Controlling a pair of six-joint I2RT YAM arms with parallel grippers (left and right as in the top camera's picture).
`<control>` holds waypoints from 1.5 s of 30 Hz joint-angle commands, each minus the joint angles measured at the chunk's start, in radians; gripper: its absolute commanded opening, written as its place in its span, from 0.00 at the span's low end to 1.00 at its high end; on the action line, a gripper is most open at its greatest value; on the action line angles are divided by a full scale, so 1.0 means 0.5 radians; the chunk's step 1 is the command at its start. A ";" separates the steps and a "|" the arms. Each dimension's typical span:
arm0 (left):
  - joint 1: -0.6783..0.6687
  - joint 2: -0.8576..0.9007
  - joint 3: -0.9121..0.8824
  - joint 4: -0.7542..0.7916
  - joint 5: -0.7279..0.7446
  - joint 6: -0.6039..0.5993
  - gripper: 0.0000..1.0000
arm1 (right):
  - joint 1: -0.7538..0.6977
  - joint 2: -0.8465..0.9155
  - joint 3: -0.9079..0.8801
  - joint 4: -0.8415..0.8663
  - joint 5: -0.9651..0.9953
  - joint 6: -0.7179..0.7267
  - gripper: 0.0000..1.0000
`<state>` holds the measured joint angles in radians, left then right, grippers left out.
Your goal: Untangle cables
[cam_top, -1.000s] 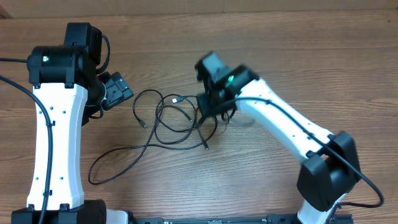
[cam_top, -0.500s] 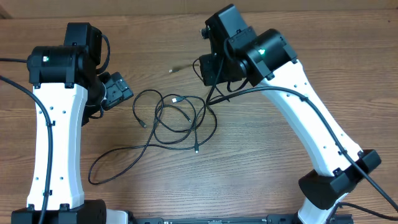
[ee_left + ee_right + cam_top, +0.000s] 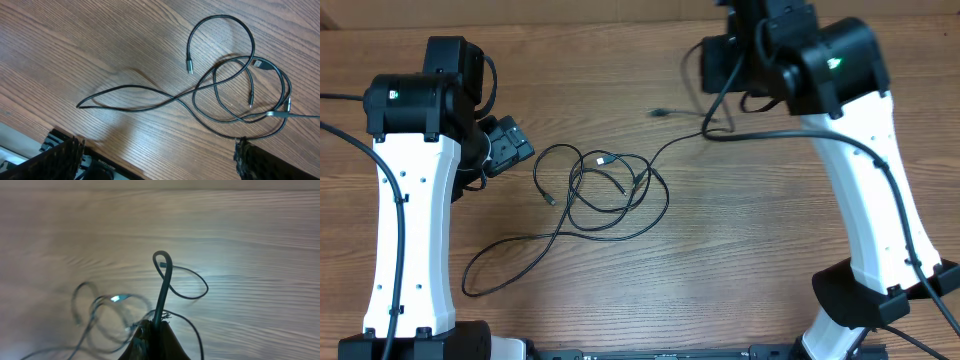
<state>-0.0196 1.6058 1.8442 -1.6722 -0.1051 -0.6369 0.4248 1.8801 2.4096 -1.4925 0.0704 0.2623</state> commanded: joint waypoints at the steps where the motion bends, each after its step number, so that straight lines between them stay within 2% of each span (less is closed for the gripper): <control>1: -0.001 0.005 -0.017 0.003 0.003 0.010 0.99 | -0.138 -0.069 0.056 0.005 0.245 0.005 0.04; 6: -0.001 0.005 -0.017 0.003 0.003 0.011 1.00 | -0.333 -0.069 0.055 0.053 0.430 0.005 0.04; 11: -0.001 0.005 -0.017 0.003 0.003 0.010 1.00 | -0.565 -0.069 0.055 0.240 0.691 0.006 0.04; 14: -0.001 0.005 -0.017 0.003 0.003 0.010 1.00 | -0.713 -0.066 0.050 0.350 0.710 0.014 0.04; 20: -0.001 0.005 -0.017 0.003 0.002 0.010 1.00 | -0.928 -0.045 0.049 0.374 0.702 0.310 0.04; 23: -0.001 0.005 -0.017 0.003 0.003 0.010 1.00 | -0.988 -0.036 0.049 0.362 0.553 0.366 0.04; 34: -0.001 0.005 -0.017 0.003 0.003 0.010 1.00 | -0.992 -0.034 0.049 0.348 -0.436 0.351 0.04; 37: -0.001 0.005 -0.017 0.003 0.002 0.010 0.99 | -0.992 -0.034 0.049 0.349 -0.565 0.351 0.04; 45: -0.001 0.005 -0.017 0.003 0.002 0.010 1.00 | -0.993 -0.034 0.049 0.324 -0.578 0.350 0.04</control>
<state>-0.0196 1.6058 1.8442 -1.6718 -0.1051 -0.6369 -0.0757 1.8801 2.4096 -1.3319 -0.1944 0.4335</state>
